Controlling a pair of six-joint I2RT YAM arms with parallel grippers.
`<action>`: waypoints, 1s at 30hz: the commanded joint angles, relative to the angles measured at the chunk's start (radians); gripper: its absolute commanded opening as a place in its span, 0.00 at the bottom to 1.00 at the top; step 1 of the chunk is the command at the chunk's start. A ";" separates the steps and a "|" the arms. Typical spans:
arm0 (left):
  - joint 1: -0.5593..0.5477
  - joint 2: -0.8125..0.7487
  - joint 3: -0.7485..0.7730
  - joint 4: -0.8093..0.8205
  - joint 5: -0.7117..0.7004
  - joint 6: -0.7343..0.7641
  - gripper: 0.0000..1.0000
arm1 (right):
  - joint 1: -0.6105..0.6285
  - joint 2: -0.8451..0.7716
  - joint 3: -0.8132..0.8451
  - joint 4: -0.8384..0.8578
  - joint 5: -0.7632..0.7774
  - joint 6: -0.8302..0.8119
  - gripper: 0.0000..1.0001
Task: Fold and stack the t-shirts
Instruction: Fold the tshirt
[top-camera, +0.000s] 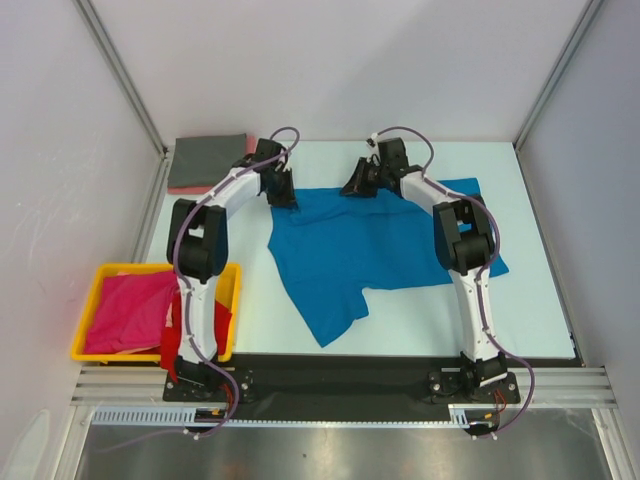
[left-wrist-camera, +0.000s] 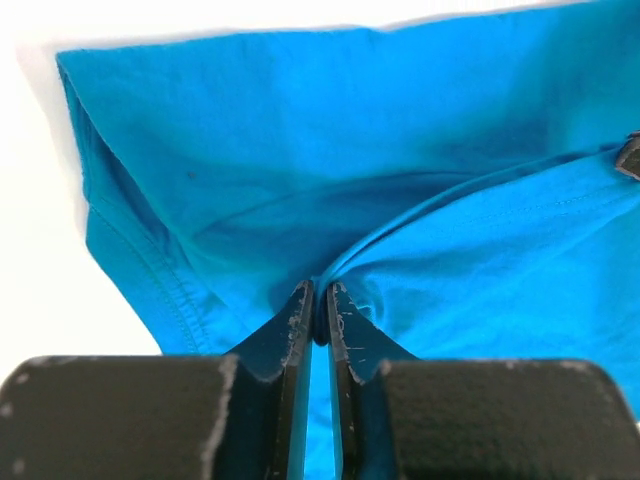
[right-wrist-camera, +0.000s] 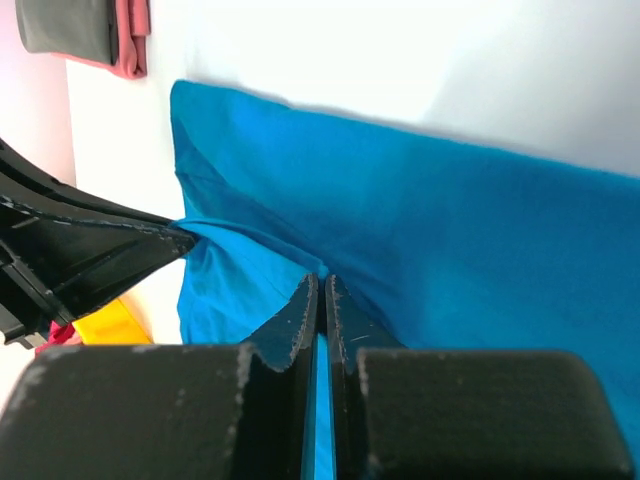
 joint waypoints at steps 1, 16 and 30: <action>0.013 0.017 0.073 -0.027 -0.025 0.022 0.15 | -0.007 0.035 0.057 0.045 -0.018 0.029 0.01; 0.045 0.106 0.242 -0.100 -0.053 0.003 0.43 | -0.017 0.134 0.203 0.000 -0.006 0.058 0.16; 0.042 -0.063 -0.040 0.064 0.183 -0.119 0.35 | 0.004 0.061 0.332 -0.308 0.037 -0.034 0.18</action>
